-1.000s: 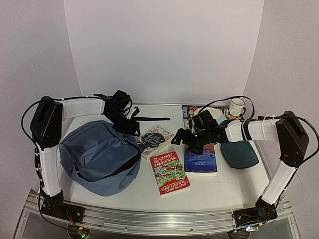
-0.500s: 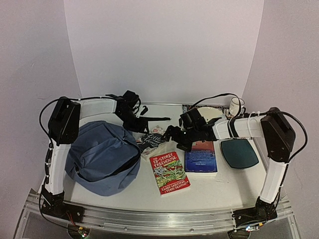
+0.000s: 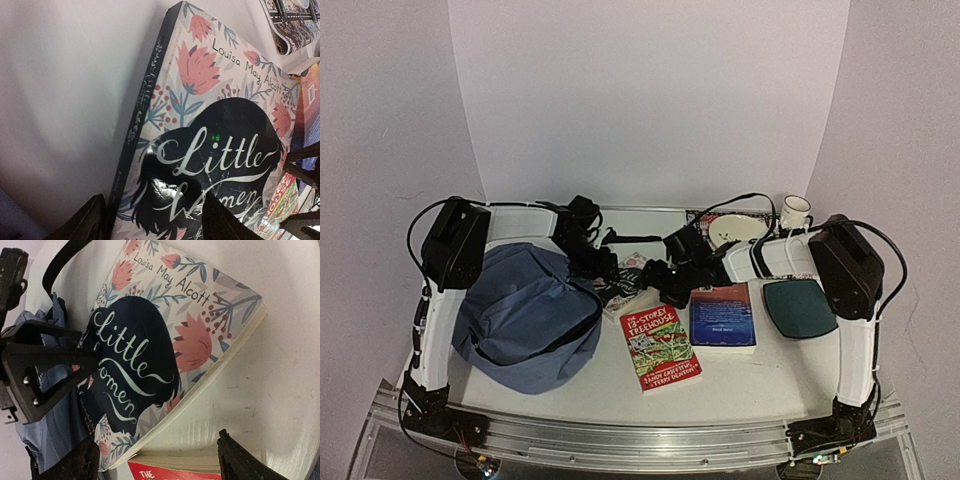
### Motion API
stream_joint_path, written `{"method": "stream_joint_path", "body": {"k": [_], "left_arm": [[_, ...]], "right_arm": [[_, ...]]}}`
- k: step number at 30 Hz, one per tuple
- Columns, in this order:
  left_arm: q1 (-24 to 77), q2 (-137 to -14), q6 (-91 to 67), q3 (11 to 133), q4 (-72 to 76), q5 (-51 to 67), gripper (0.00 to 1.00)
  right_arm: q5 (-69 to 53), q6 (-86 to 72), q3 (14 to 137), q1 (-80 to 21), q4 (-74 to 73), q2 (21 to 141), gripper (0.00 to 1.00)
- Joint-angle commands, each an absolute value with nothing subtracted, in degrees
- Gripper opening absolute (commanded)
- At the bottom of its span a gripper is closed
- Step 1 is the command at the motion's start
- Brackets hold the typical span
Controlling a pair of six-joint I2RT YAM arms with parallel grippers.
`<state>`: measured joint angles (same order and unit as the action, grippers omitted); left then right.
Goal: Pack the student bag
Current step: Adjust the book at the center of the board.
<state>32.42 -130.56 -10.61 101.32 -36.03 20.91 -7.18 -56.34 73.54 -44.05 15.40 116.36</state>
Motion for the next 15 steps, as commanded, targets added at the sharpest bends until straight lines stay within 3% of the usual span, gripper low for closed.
{"method": "stream_joint_path", "body": {"k": [1,7,15], "left_arm": [[34.16,-126.00,-15.71,98.31,-35.88,26.42,0.66],[35.58,-122.23,-23.00,94.61,-30.44,31.92,0.65],[37.27,-117.92,-28.48,90.64,-23.77,36.19,0.64]], "right_arm": [[-6.74,-56.94,77.63,-44.24,14.94,119.39,0.78],[-7.39,-55.69,81.00,-43.85,15.03,122.70,0.69],[-8.86,-52.62,84.39,-40.75,15.03,124.01,0.66]]}}
